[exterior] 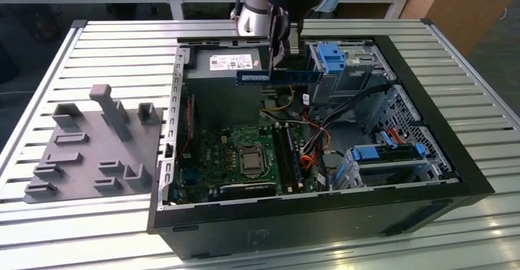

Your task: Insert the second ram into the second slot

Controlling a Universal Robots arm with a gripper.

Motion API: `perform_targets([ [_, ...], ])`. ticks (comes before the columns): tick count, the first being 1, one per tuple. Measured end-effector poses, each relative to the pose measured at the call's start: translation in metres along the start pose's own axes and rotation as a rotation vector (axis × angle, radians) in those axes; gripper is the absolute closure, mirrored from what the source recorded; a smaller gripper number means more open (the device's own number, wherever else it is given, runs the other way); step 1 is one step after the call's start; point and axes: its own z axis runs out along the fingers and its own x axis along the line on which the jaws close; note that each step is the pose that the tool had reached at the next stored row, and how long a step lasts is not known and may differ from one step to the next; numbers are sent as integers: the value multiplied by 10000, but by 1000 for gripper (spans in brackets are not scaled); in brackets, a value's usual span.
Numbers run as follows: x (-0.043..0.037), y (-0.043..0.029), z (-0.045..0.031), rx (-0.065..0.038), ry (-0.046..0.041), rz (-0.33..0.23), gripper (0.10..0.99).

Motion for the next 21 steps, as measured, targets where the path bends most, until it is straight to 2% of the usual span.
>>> perform_targets([
  [21, 0, 0, 0, 11, -43, 1135, 949],
])
